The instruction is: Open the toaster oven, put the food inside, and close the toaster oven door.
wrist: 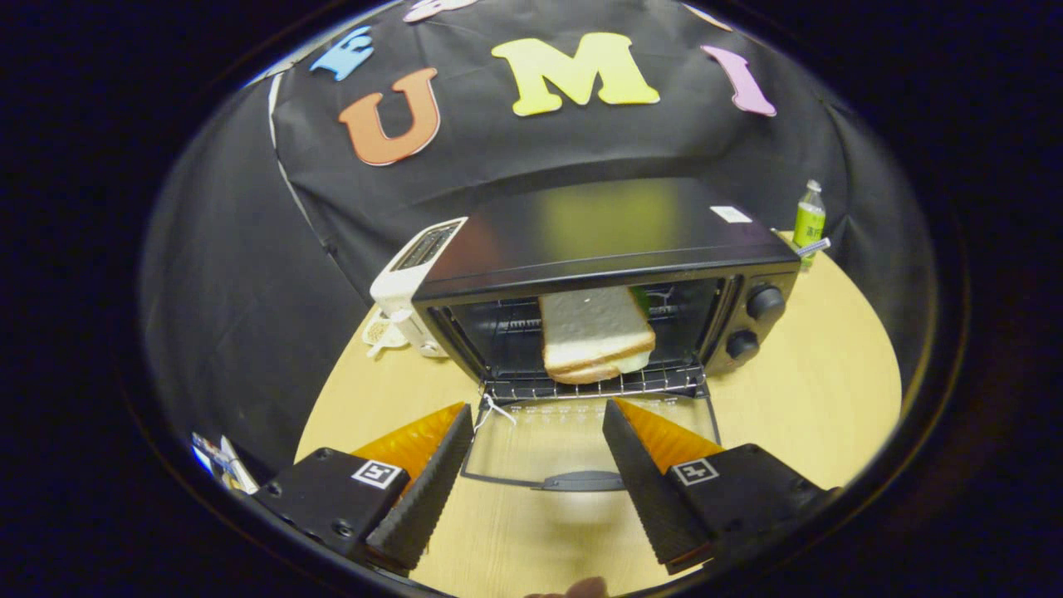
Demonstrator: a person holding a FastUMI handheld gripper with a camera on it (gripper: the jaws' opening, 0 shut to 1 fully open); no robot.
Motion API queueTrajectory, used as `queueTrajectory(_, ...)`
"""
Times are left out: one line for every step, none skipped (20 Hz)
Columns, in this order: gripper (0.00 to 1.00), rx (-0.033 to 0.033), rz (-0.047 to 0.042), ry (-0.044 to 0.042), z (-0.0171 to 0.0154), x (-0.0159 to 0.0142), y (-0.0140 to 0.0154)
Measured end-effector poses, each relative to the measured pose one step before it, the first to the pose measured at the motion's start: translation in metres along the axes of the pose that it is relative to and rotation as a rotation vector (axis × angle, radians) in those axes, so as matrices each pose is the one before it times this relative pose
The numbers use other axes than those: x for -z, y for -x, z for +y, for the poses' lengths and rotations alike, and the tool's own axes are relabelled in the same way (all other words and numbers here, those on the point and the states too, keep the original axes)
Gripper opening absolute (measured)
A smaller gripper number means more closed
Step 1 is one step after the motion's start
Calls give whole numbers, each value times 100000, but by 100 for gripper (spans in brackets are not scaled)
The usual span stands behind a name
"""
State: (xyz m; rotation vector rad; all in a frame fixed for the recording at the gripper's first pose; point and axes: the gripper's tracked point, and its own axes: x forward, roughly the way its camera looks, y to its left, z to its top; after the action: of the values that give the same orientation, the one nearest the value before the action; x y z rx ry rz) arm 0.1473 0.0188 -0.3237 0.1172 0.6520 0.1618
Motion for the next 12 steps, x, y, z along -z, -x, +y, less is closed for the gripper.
queueTrajectory(100, -437, -2179, 2293, 182, 207, 786)
queueTrajectory(100, 145, -1924, 2359, 169, 132, 637)
queueTrajectory(100, 261, -1285, 2475, -65, 550, 551)
queueTrajectory(100, 720, -892, 939, -296, 711, 368)
queueTrajectory(100, 1270, -543, 482, -429, 685, 207)
queueTrajectory(100, 1844, -63, 1048, -470, 853, 17)
queueTrajectory(100, 1415, 160, 726, -361, 882, -104)
queueTrajectory(100, 985, 731, 59, -353, 1149, -454)
queueTrajectory(100, 656, 995, -778, -223, 1137, -363)
queueTrajectory(100, 1134, 628, -259, -258, 1119, -293)
queueTrajectory(100, 1606, 1138, -228, -354, 1135, -383)
queueTrajectory(100, 1237, 1212, -78, -310, 1103, -555)
